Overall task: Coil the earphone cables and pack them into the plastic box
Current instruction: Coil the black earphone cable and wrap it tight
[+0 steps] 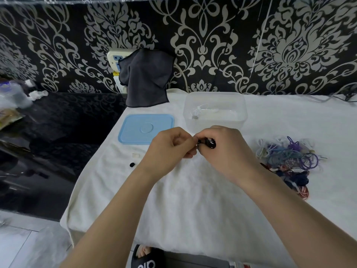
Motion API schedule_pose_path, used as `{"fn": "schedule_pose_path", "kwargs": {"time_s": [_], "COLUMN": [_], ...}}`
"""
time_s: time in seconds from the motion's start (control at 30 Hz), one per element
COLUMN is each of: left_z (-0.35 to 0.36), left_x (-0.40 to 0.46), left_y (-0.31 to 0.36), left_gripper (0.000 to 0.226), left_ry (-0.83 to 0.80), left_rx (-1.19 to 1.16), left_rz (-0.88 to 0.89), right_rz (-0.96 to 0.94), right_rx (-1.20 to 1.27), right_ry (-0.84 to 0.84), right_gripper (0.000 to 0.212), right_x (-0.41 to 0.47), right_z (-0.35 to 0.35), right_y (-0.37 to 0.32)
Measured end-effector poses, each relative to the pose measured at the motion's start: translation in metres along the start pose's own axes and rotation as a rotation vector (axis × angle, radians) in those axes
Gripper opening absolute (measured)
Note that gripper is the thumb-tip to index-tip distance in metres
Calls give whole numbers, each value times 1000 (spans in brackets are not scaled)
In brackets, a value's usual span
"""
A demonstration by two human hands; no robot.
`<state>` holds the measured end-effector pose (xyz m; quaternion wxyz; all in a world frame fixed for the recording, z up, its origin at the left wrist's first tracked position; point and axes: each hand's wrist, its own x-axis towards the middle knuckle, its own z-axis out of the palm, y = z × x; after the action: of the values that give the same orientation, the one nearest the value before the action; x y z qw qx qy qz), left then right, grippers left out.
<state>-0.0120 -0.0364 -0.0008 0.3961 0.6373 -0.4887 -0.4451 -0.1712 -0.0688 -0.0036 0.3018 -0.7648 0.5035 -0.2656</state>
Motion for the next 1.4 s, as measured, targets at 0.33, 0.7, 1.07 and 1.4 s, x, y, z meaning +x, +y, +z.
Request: {"fn": "schedule_pose_path", "kwargs": {"time_s": [0.33,0.7,1.07,1.4], "left_z": [-2,-4,-9,-10], "left_x": [1,-1,-3,-4], "left_y": [-2,3,6,8], "left_gripper": [11,9,17,18], "left_ry": [-2,-25,-32,-40], "left_rx": [-8,-31,-2,-15], "left_rz": [28,54,41,75], "right_rz": [227,381,362,389], "right_rx": [315,578,632,708], "right_ry": [-54,-171,-127,-154], "right_gripper": [20,15,14,12], "right_x": [4,7,8,9], "right_z": [-7,-8,-11,-11], "right_y": [0,2,3,3]}}
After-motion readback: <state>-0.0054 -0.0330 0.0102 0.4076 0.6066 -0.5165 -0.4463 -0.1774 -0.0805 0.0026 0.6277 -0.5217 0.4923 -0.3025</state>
